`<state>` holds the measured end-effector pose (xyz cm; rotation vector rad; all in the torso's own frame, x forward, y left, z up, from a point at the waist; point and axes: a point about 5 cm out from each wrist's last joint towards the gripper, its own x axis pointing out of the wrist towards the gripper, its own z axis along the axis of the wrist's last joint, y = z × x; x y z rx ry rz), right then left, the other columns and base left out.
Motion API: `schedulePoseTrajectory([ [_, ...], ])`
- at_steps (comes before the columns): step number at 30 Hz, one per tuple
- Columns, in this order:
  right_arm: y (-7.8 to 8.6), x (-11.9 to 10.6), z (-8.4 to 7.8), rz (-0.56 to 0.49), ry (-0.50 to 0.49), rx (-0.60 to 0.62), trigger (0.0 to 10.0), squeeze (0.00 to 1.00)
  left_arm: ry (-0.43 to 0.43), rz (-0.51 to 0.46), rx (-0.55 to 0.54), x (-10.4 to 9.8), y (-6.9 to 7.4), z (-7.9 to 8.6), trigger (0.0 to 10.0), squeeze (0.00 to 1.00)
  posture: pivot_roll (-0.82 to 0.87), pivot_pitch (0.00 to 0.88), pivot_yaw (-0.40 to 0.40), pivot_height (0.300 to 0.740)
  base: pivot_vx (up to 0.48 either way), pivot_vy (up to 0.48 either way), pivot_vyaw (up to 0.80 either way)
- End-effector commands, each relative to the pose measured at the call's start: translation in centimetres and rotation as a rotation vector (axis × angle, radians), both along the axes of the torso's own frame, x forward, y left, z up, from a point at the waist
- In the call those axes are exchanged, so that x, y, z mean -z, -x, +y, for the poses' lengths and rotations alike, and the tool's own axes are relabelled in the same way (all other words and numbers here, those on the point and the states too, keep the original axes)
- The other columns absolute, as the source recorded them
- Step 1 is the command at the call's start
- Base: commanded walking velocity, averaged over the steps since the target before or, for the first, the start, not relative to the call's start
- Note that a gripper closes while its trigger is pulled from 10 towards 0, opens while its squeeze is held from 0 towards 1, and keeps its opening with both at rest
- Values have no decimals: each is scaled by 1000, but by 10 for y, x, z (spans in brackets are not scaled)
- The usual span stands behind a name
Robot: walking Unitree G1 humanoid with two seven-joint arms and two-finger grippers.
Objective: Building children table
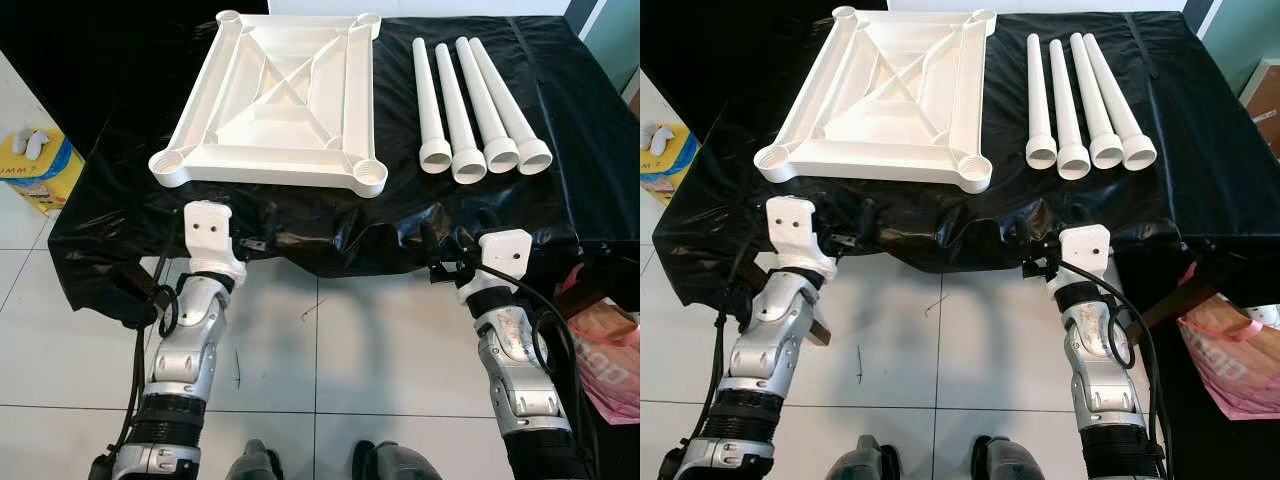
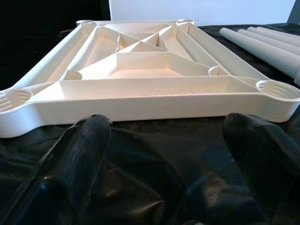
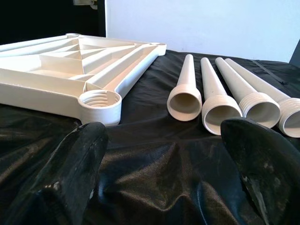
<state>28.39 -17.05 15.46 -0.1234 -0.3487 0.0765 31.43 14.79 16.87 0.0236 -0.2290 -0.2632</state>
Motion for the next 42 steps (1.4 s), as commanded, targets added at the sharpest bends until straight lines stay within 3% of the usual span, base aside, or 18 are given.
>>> schedulePoseTrajectory([
  [1, 1, 2, 1, 9, 4, 1, 10000, 0, -3, 26, 15, 5, 0, 1, 10000, 0, 6, 184, 2, 740, 0, 0, 0],
  [22, -8, -1, -2, 13, 26, 5, 10000, 0, 56, 23, -16, 0, -5, 5, 10000, 0, 12, 141, -16, 740, 0, 0, 0],
  [42, -13, -2, -3, 8, 37, -4, 10000, 0, 72, 8, -18, -2, -8, 6, 10000, 0, 17, 112, -28, 740, 277, 0, 0],
])
